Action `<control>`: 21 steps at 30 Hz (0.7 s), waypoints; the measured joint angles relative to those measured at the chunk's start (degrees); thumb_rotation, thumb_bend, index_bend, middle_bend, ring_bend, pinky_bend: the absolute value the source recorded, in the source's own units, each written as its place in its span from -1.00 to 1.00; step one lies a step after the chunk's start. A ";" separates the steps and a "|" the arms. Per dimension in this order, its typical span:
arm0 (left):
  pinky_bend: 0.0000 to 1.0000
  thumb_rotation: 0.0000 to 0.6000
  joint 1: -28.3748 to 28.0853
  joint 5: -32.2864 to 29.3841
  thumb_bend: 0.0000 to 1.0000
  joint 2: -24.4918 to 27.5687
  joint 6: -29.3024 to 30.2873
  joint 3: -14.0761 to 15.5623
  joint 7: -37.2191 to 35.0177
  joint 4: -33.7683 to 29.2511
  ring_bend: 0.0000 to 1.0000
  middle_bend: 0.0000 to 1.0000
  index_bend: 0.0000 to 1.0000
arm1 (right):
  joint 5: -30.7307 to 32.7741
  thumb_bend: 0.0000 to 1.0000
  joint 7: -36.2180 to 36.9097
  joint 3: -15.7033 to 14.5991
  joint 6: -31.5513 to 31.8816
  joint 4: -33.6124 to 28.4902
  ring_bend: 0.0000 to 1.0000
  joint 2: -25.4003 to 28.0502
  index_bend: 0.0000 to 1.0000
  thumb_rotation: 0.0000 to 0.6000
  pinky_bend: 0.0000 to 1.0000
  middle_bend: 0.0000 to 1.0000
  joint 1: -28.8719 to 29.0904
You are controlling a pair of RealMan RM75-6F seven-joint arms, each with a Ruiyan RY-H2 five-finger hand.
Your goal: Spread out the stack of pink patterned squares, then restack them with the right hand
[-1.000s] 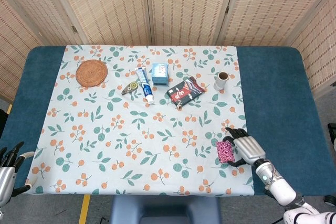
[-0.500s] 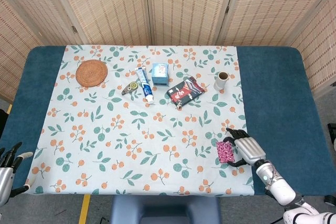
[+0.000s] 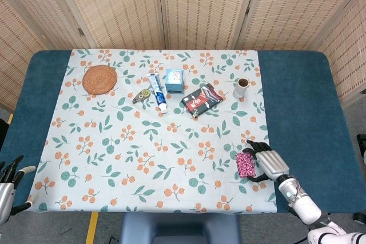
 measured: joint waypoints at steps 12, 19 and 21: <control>-1.00 1.00 0.07 -0.14 -0.44 -0.07 0.06 -0.09 -0.36 0.35 -0.67 -0.82 -0.42 | -0.65 -0.48 -0.01 0.35 1.07 -0.85 -1.00 1.13 -0.65 0.69 -1.00 -0.89 -0.68; -1.00 1.00 -0.14 -0.48 -0.44 0.07 -0.01 -0.53 -0.13 0.14 -0.67 -0.82 -0.47 | -3.59 -0.48 0.75 0.87 8.73 -3.76 -1.00 4.69 -0.65 0.74 -1.00 -0.87 -3.56; -1.00 1.00 -0.20 -0.72 -0.44 -0.16 0.20 -0.91 0.21 0.04 -0.66 -0.82 -0.49 | -4.97 -0.48 0.48 0.87 12.63 -4.26 -1.00 5.42 -0.65 0.87 -1.00 -0.85 -5.18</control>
